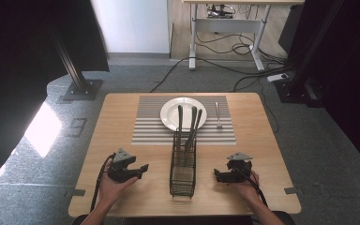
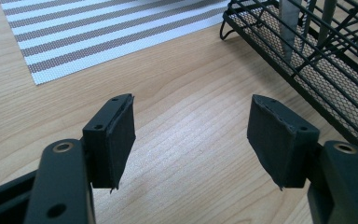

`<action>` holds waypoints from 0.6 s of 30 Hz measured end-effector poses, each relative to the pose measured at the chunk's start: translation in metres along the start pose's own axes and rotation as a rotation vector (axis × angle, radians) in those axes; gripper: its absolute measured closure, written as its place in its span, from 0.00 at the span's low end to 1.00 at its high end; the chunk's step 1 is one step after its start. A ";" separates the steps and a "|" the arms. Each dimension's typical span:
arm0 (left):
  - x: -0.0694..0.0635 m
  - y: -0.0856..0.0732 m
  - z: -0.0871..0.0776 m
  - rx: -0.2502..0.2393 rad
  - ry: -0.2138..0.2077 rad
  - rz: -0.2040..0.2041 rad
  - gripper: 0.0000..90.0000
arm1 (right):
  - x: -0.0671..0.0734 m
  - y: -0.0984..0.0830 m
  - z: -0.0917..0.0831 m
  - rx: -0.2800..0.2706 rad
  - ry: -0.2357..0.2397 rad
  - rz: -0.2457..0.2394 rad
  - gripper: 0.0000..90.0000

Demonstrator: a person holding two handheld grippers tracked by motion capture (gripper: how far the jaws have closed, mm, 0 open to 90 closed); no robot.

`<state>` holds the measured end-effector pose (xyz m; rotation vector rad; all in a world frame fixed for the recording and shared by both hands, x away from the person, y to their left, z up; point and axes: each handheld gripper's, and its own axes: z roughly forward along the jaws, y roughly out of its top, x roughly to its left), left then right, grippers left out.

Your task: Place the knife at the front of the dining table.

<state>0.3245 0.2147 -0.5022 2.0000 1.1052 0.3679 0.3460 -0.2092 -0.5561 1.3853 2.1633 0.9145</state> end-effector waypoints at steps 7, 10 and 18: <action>0.002 0.001 -0.003 -0.011 0.012 -0.007 0.35 | 0.000 0.000 0.000 0.000 0.001 -0.002 0.00; 0.005 0.003 -0.007 -0.034 0.014 -0.026 0.33 | 0.001 0.000 -0.001 0.010 0.008 -0.007 0.00; 0.008 0.007 -0.014 -0.069 0.012 -0.043 0.29 | 0.001 0.000 -0.001 0.010 0.011 -0.013 0.00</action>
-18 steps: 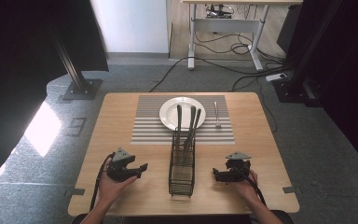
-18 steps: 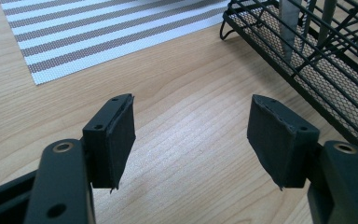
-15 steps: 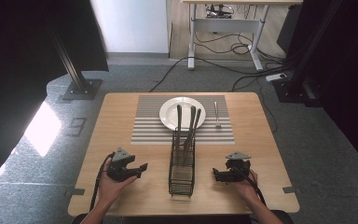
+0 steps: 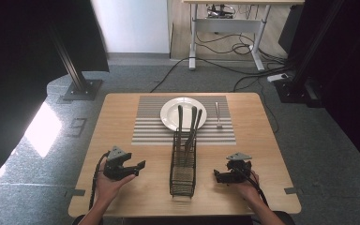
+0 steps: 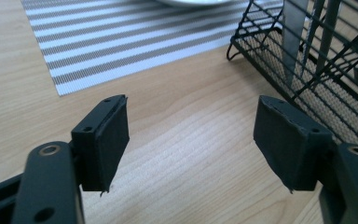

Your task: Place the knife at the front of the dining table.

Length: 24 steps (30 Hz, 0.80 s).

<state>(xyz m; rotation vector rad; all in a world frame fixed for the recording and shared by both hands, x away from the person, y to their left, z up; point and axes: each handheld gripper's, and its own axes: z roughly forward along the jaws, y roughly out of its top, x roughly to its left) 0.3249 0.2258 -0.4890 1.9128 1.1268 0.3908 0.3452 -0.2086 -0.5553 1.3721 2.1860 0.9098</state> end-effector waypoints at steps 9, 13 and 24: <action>-0.001 0.016 -0.006 -0.054 0.016 0.005 0.29 | 0.001 0.000 0.001 -0.007 0.006 -0.005 0.00; -0.004 0.025 -0.006 -0.063 0.004 0.006 0.30 | 0.001 0.000 0.001 -0.009 0.006 -0.005 0.00; -0.021 0.053 0.005 -0.086 -0.042 0.029 0.34 | 0.001 0.000 0.001 -0.010 0.006 -0.005 0.00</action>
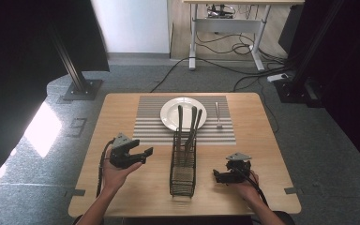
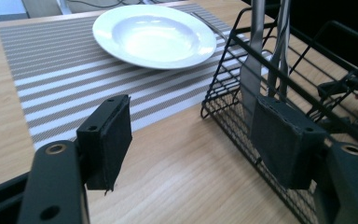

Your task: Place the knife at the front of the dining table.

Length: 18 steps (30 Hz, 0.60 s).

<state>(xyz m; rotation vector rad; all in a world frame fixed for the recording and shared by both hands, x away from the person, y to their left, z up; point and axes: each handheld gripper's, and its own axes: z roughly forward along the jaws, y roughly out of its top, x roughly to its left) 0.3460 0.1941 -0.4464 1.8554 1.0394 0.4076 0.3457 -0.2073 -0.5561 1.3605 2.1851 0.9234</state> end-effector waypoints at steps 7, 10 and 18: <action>-0.004 0.020 0.019 -0.008 -0.047 -0.031 0.36 | 0.000 0.000 0.000 -0.002 0.003 -0.005 0.00; -0.010 0.031 0.027 -0.005 -0.061 -0.018 0.36 | 0.001 0.000 0.000 -0.002 0.005 -0.004 0.00; -0.023 0.052 0.045 -0.005 -0.085 0.003 0.39 | 0.001 0.000 0.000 -0.002 0.005 -0.004 0.00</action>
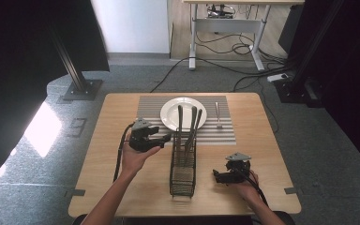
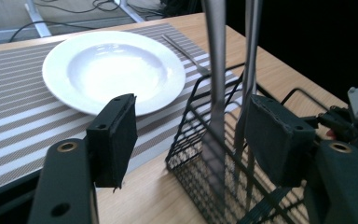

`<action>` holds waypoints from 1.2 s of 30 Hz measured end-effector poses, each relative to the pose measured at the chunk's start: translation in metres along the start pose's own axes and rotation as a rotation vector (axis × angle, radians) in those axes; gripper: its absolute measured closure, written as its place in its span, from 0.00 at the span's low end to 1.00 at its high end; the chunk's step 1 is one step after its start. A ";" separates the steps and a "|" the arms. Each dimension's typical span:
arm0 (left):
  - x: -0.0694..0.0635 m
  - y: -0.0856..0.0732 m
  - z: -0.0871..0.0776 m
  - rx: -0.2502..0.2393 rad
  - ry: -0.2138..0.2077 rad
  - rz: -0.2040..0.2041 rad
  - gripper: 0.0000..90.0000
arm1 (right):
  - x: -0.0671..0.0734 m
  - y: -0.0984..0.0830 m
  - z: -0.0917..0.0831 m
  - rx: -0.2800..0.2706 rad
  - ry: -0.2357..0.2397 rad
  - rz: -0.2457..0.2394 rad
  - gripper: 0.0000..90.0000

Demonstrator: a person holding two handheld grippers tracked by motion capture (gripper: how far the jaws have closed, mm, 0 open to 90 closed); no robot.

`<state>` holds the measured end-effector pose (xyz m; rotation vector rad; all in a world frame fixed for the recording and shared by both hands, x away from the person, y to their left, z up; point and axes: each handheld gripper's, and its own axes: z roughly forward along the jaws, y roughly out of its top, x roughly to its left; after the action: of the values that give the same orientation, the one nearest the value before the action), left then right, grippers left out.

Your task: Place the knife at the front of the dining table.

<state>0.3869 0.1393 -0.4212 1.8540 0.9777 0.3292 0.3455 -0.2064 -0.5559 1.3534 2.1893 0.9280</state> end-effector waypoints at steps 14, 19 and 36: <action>-0.001 0.018 0.022 0.001 -0.019 -0.030 0.43 | 0.000 0.000 0.000 -0.001 0.003 -0.001 0.01; -0.004 0.023 0.031 0.023 -0.029 -0.022 0.43 | 0.000 0.000 0.000 -0.002 0.005 -0.004 0.01; -0.012 0.031 0.054 0.043 -0.028 -0.013 0.61 | 0.000 0.000 0.000 -0.003 0.012 -0.009 0.01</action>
<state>0.4263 0.0903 -0.4188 1.8852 0.9837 0.2756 0.3452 -0.2067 -0.5559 1.3393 2.2003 0.9378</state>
